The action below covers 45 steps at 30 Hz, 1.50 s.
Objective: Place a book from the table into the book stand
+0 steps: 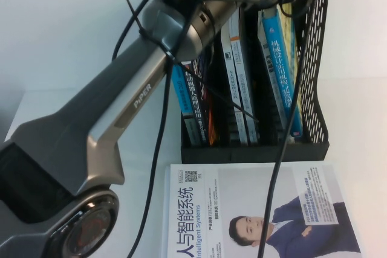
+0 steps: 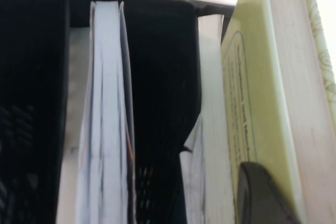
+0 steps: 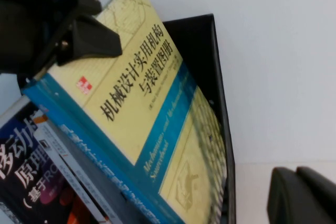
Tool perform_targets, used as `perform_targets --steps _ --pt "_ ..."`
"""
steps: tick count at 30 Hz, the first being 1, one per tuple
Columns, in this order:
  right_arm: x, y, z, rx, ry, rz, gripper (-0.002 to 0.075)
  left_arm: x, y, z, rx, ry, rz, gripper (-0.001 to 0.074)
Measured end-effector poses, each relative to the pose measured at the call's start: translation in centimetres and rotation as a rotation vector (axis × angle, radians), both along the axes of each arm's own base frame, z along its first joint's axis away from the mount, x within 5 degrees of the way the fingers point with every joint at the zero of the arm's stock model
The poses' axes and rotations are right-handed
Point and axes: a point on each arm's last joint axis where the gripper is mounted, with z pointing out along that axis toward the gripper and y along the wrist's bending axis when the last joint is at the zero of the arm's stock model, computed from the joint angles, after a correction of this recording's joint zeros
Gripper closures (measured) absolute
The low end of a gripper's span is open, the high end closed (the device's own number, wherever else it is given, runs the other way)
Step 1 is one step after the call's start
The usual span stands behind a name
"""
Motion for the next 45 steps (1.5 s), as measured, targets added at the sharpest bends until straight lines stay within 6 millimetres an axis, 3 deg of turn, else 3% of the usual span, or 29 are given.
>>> perform_targets --steps 10,17,23,26,31,33,39,42,45 --pt "0.0 0.2 0.0 0.011 0.000 0.017 0.0727 1.1 -1.1 -1.9 0.005 -0.013 0.000 0.0540" --pt "-0.1 0.2 -0.1 0.011 0.003 0.019 0.0727 1.9 -1.7 -2.1 0.005 -0.125 -0.041 0.0332" --pt "-0.3 0.4 -1.1 0.010 0.028 0.052 0.0727 2.2 -1.2 -1.7 0.087 -0.194 -0.073 0.0308" --pt "-0.4 0.7 -1.6 -0.009 0.031 0.091 0.0727 1.6 -0.6 -0.3 0.130 -0.239 -0.092 0.0372" --pt "-0.8 1.6 -1.6 -0.019 0.013 0.206 0.0727 -0.6 2.3 4.3 0.251 -0.316 -0.080 0.0646" --pt "-1.1 2.3 -1.5 -0.026 -0.002 0.286 0.0727 -2.0 4.1 6.6 0.309 -0.338 -0.071 0.0694" --pt "-3.6 4.7 -2.4 -0.157 0.064 0.711 0.0727 -6.8 9.6 11.3 0.497 -0.274 -0.070 0.0731" --pt "-4.9 5.0 -3.3 -0.244 0.252 0.884 0.0727 -9.1 12.0 13.2 0.542 -0.263 -0.081 0.0733" --pt "-5.2 4.2 -4.1 -0.315 0.503 0.877 0.0727 -11.2 13.6 14.6 0.535 -0.276 -0.111 0.0734"
